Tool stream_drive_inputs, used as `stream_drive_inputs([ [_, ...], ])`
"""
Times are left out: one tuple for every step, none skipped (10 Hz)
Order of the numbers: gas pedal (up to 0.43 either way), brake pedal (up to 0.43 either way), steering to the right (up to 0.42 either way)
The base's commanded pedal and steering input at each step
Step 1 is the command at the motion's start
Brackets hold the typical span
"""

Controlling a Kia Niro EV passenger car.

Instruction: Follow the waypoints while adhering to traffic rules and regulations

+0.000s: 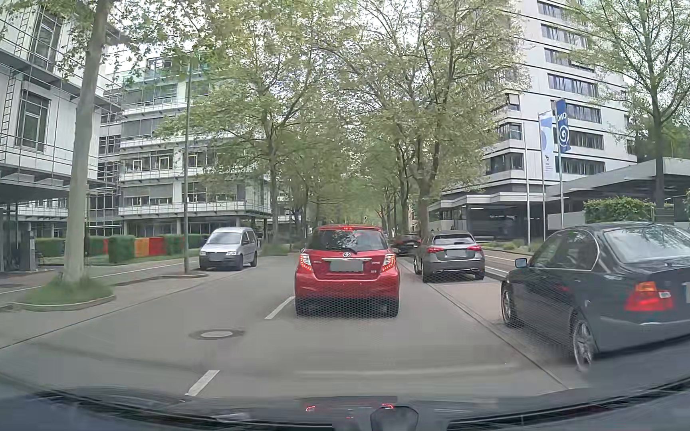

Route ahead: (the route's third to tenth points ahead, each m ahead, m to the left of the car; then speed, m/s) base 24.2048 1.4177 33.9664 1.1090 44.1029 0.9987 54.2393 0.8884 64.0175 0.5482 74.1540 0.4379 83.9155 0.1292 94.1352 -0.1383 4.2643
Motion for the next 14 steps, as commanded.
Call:
stream_drive_inputs([
  [0.000, 0.201, 0.005],
  [0.000, 0.201, 0.004],
  [0.000, 0.201, 0.002],
  [0.000, 0.207, 0.002],
  [0.000, 0.213, 0.003],
  [0.000, 0.220, 0.002],
  [0.000, 0.226, 0.002],
  [0.000, 0.226, 0.003],
  [0.000, 0.226, 0.001],
  [0.000, 0.232, 0.000],
  [0.000, 0.238, 0.000],
  [0.000, 0.238, 0.000],
  [0.000, 0.238, 0.000],
  [0.000, 0.238, -0.001],
])
